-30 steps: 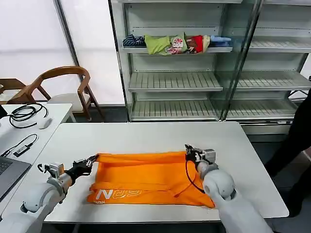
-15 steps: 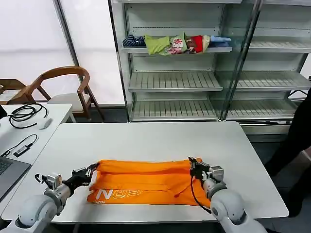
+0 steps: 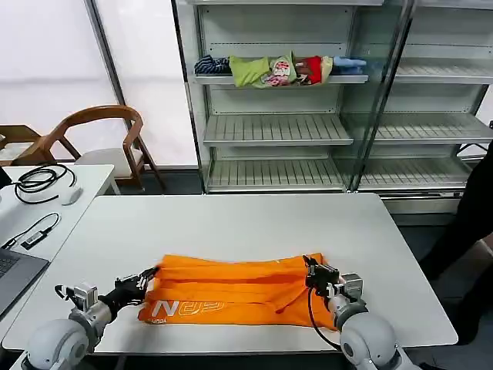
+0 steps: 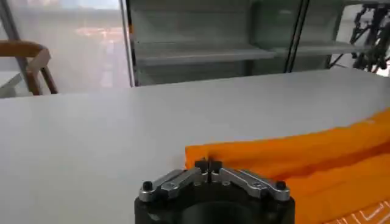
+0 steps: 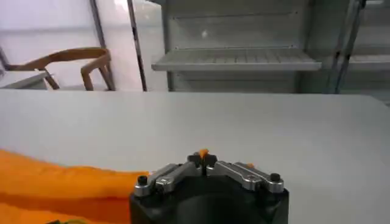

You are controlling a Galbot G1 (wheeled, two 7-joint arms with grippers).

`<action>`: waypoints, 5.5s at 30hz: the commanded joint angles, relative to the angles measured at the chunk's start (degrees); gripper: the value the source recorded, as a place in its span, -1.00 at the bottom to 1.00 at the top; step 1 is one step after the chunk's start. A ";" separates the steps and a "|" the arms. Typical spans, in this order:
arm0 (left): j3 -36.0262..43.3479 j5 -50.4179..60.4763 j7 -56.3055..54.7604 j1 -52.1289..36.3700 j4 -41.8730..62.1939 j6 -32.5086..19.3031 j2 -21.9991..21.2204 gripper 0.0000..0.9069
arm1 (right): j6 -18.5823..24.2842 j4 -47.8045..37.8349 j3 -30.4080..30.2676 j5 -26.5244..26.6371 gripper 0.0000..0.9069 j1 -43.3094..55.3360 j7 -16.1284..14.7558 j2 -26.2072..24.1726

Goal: Fold and organize the clothes.

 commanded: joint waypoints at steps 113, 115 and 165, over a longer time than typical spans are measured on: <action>18.42 -2.15 -39.24 -2.49 -5.37 1.03 -5.46 -0.96 | 5.16 15.63 16.88 -12.86 1.00 -20.74 -4.77 1.42; 18.34 -2.11 -39.23 -2.73 -5.18 1.03 -5.43 -0.93 | 5.26 15.32 16.65 -13.06 1.00 -20.70 -4.77 1.49; 21.47 5.99 -32.24 -1.80 -24.27 1.47 -10.44 -0.96 | 5.34 15.13 17.68 -14.07 1.00 -19.59 -4.45 0.36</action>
